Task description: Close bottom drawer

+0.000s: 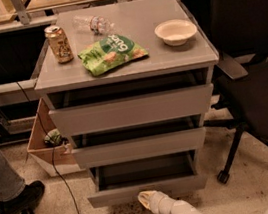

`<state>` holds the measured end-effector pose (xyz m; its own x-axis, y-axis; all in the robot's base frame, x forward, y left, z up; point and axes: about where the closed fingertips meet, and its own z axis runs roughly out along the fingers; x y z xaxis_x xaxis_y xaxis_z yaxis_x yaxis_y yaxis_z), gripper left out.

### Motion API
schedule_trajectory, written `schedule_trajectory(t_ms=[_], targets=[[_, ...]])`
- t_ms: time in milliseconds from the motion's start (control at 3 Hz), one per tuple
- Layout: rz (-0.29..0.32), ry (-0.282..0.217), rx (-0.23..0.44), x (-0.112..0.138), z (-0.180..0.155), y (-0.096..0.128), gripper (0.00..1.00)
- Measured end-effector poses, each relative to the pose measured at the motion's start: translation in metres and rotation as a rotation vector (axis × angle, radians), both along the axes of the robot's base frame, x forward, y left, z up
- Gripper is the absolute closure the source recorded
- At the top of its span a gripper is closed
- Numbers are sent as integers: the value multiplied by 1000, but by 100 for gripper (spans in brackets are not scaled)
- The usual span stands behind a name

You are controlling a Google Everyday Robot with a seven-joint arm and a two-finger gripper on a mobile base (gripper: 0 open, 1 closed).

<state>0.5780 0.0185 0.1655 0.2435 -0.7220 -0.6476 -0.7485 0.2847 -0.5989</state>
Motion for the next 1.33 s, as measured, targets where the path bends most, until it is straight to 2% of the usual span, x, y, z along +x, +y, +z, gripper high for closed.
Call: schedule_trajectory(t_ms=[1333], targets=[[37,-135,43,82,2,44,100]])
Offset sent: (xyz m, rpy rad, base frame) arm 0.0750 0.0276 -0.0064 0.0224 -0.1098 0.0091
